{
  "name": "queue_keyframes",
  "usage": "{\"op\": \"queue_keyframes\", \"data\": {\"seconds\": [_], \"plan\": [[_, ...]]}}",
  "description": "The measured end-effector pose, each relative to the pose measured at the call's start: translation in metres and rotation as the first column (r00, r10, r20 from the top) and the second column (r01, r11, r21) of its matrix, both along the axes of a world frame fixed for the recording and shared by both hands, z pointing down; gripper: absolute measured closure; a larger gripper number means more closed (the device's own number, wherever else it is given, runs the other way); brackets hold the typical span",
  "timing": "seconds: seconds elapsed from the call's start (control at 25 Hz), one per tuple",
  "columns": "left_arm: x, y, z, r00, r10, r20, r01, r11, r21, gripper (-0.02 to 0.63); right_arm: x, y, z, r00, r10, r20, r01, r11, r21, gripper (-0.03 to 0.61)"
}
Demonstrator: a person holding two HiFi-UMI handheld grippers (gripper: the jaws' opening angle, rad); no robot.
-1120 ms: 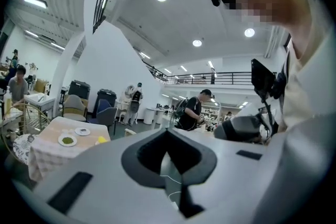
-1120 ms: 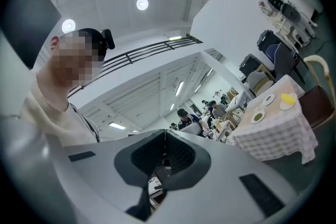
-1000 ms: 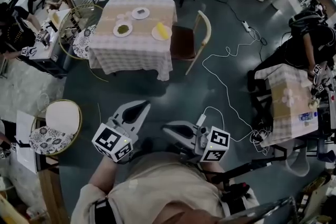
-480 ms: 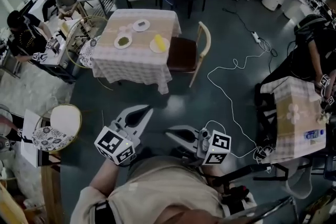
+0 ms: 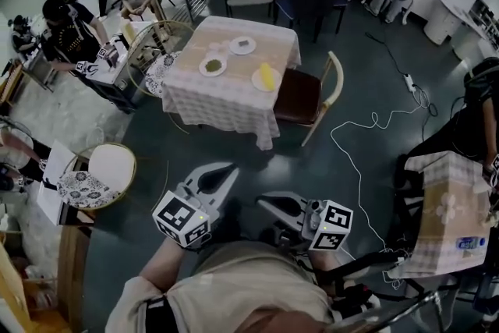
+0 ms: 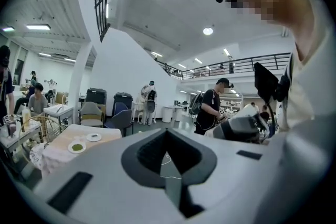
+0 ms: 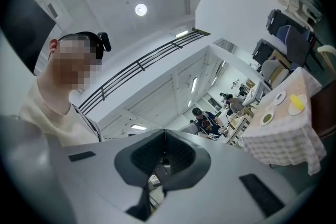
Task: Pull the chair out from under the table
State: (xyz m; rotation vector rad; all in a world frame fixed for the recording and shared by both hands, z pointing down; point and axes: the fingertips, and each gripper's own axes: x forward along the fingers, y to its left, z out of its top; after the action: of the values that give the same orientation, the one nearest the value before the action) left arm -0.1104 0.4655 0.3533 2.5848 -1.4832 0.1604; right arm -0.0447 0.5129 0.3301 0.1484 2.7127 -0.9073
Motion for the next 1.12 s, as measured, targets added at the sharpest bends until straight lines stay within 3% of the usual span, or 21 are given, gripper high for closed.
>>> {"op": "queue_keyframes", "data": {"seconds": [0.2, 0.44, 0.76, 1.0, 1.12], "plan": [[-0.033, -0.026, -0.006, 1.000, 0.021, -0.018, -0.021, 0.999, 0.026, 0.609, -0.038, -0.027, -0.005, 0.999, 0.023, -0.046, -0.022, 1.000, 0.015, 0.566], [-0.114, -0.048, -0.012, 0.997, 0.012, -0.072, -0.008, 0.998, 0.062, 0.609, -0.122, -0.050, 0.001, 0.995, -0.033, -0.091, 0.034, 0.999, 0.009, 0.566], [-0.205, -0.062, 0.001, 0.994, 0.003, -0.111, 0.001, 0.999, 0.037, 0.609, -0.223, -0.066, 0.003, 0.985, -0.075, -0.157, 0.080, 0.996, 0.025, 0.566], [-0.221, -0.072, -0.003, 0.994, 0.067, -0.088, -0.063, 0.997, 0.044, 0.609, -0.245, -0.071, -0.006, 0.986, -0.017, -0.165, 0.028, 0.998, 0.064, 0.566], [-0.219, -0.081, 0.002, 0.992, 0.102, -0.079, -0.101, 0.995, 0.026, 0.609, -0.248, -0.081, -0.001, 0.985, 0.013, -0.171, -0.007, 0.999, 0.038, 0.566]]}}
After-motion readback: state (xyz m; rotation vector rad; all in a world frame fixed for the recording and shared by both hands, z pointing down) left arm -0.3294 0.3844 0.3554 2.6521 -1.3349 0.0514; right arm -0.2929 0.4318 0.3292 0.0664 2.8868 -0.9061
